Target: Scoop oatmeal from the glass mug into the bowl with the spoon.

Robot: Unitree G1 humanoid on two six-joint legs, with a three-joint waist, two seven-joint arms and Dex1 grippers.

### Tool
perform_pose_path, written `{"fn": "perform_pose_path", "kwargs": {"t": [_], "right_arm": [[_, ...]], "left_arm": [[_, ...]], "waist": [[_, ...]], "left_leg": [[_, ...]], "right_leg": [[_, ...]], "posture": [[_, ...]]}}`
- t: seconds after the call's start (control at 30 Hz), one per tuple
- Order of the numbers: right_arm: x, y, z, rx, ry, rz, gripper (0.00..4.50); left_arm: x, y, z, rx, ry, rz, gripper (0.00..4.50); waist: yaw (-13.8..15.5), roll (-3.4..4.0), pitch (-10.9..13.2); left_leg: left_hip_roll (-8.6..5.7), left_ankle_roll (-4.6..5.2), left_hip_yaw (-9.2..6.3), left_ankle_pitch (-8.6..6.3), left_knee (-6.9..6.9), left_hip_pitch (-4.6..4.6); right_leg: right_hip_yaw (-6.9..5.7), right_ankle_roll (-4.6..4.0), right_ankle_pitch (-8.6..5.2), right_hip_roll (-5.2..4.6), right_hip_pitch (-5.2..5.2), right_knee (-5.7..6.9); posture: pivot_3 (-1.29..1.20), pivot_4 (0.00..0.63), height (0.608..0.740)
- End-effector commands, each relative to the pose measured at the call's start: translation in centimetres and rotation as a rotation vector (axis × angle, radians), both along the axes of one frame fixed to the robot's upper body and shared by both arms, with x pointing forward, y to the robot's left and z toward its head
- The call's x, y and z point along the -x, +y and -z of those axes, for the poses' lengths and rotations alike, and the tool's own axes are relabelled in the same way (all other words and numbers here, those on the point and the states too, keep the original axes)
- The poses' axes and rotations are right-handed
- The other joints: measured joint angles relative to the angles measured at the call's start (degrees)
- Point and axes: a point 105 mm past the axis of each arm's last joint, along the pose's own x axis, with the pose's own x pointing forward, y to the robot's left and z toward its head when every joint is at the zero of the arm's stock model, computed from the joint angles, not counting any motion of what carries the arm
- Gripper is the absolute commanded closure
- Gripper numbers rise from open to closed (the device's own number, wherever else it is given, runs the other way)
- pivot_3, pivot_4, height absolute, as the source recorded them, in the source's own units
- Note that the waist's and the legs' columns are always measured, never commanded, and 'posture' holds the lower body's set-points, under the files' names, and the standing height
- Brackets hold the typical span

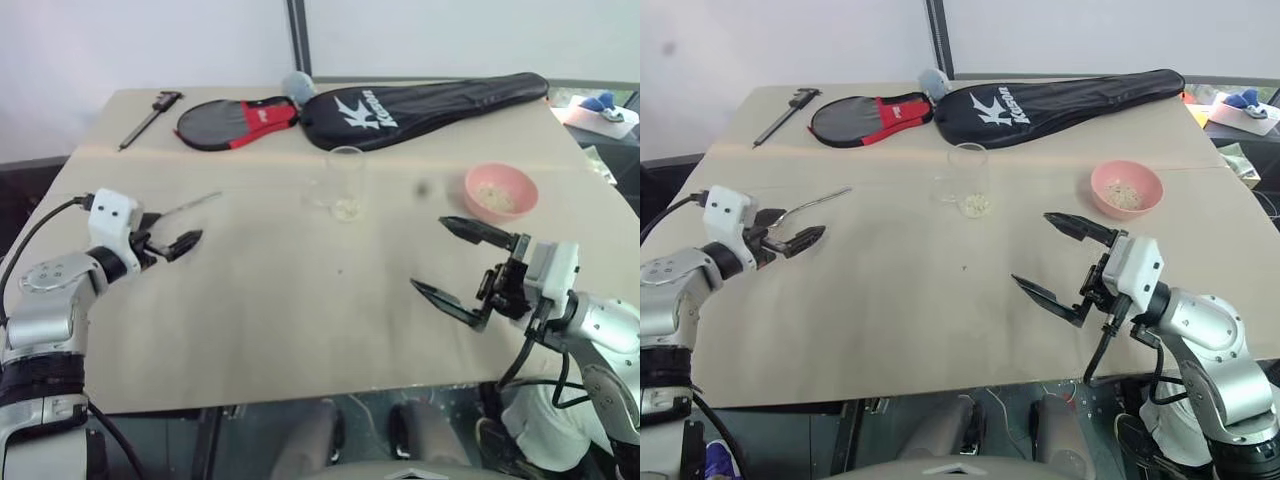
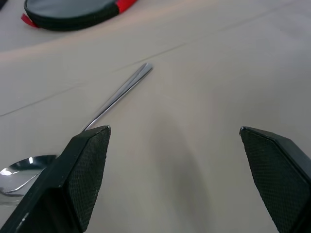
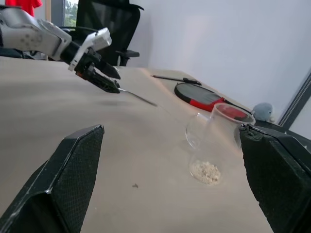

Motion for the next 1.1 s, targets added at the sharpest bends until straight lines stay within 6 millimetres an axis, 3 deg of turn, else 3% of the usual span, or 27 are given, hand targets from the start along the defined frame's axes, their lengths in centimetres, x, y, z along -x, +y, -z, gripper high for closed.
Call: {"fn": "perform_pose_path", "kwargs": {"t": [0.03,0.23,0.53,0.8,0.9,1.1], "right_arm": [[1.4,0.2,-3.0,-0.083,-0.080,-0.052,0.00],[2.3,0.1,-4.7,-0.163,-0.056,-0.127,0.00],[2.4,-0.1,-3.8,-0.138,-0.020,-0.132,0.00],[2.2,-0.2,-3.4,-0.130,-0.019,-0.115,0.00],[2.2,-0.3,-3.3,-0.125,-0.019,-0.103,0.00],[2.4,-0.4,-3.2,-0.122,-0.023,-0.077,0.00]], "left_arm": [[-1.2,1.9,-1.1,-0.080,-0.012,-0.065,0.04],[-3.4,2.1,-1.3,-0.133,-0.001,-0.085,0.04],[-5.8,2.2,-1.7,-0.279,0.082,-0.144,0.04],[-5.5,2.1,0.3,-0.184,0.235,-0.169,0.04],[-5.2,2.2,0.9,-0.125,0.254,-0.196,0.90],[-4.7,2.5,1.3,-0.031,0.265,-0.213,3.80]], "waist": [[0.1,-0.05,0.0],[-0.1,-0.27,0.0],[-0.1,-0.43,0.1],[-0.3,-0.47,0.1],[-0.3,-0.47,0.1],[-0.4,-0.47,0.1]], "left_leg": [[0.00,0.00,-0.01,0.00,0.00,-0.01],[-0.06,0.02,-0.02,-0.01,0.02,-0.12],[-0.10,0.05,-0.03,-0.01,0.13,-0.19],[-0.10,0.07,-0.02,-0.02,0.26,-0.23],[-0.10,0.07,-0.03,-0.02,0.30,-0.22],[-0.07,0.07,-0.02,-0.02,0.39,-0.20]], "right_leg": [[-0.01,0.00,0.00,0.00,-0.04,0.00],[-0.02,0.02,0.01,-0.04,-0.06,-0.02],[-0.05,0.03,0.01,-0.04,-0.11,0.10],[-0.07,0.04,0.00,0.01,-0.13,0.17],[-0.06,0.04,0.00,0.00,-0.12,0.20],[-0.05,0.04,0.01,0.02,-0.11,0.28]], "posture": [[0.00,0.150,0.740],[0.00,0.150,0.740],[0.00,0.150,0.740],[0.00,0.150,0.740],[0.00,0.150,0.740],[0.00,0.150,0.740]]}}
